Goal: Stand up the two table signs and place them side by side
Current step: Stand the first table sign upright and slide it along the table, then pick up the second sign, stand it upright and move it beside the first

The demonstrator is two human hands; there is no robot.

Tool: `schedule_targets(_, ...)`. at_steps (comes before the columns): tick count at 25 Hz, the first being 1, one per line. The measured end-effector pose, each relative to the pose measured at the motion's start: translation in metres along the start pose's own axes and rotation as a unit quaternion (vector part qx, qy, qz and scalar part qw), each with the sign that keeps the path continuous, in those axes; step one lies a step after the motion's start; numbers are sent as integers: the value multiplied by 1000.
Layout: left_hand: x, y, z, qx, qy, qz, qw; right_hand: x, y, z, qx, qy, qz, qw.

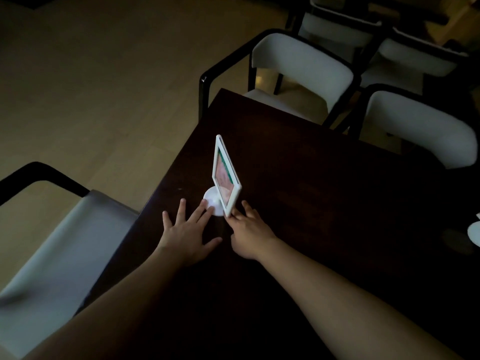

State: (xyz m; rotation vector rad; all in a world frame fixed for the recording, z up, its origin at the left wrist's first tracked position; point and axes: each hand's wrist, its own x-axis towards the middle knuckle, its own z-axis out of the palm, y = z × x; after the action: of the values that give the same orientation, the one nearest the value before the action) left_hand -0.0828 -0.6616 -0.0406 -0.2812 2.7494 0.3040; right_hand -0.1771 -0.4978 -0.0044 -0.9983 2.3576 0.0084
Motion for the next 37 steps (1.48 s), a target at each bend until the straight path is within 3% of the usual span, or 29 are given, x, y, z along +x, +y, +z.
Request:
schedule_targets(11,17,-45,-15,-24,10,-24,999,48,-30,-15,15,8,-20,1000)
schedule_targets(18,12,-42,-20,-20,12,-20,1000,42,-31,-20,5,-5,-16,1000)
schedule_targets(23,-3,-35,-20,-19,25,-6,999,7,-16,-13,45,33,-3,998)
schedule_targets(31,-41,40,-12,-47,36,51,997,-96,49,26,99,97,43,989)
schedule_targets(37,-73,160,-4,-40,37,107,993,-210,114,67,127,153,106,974)
